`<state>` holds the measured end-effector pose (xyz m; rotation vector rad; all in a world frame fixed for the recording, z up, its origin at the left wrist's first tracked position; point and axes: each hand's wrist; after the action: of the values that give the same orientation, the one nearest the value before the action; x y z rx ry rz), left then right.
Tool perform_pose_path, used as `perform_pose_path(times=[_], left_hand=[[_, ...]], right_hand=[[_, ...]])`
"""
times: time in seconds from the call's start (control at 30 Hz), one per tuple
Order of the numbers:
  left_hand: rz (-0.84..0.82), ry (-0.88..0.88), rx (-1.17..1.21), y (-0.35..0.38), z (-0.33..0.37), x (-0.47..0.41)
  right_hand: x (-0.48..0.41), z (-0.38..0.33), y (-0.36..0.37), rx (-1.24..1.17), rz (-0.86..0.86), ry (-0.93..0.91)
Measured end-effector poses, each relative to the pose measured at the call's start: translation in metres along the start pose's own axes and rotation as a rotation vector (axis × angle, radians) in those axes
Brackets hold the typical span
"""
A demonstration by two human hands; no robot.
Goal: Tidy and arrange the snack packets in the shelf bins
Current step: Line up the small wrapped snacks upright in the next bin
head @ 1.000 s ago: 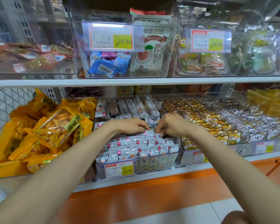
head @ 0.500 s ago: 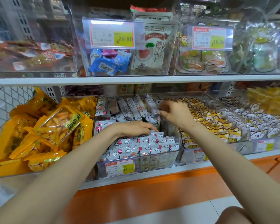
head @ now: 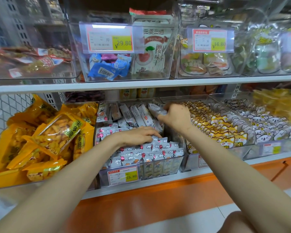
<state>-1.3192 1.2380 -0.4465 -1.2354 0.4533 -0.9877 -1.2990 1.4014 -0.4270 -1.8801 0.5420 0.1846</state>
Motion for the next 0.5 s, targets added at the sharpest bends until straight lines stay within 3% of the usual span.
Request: perform_pose_path(times=[0.17,0.33,0.4,0.5], left_hand=[[0.026,0.003,0.004,0.001,-0.004,-0.003],[0.031,-0.007,-0.010,0.004,-0.005,-0.004],[0.032,-0.008,-0.016,0.004,-0.005,-0.004],[0.031,-0.008,-0.016,0.004,-0.004,-0.003]], right_hand=[[0.012,0.013,-0.030,-0.368,0.082,0.146],[0.030,0.037,-0.054,-1.178,-0.117,0.206],[0.032,0.046,-0.057,-1.229,-0.151,0.195],[0.035,0.052,-0.056,-1.112,-0.088,0.160]])
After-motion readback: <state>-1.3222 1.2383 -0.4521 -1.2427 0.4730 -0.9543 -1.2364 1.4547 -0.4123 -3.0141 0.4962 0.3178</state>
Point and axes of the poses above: each hand's wrist, its own x-axis away from the middle knuckle, its own y-axis out of the palm, z = x × y, and after that the axes turned 11 degrees about -x, right-handed
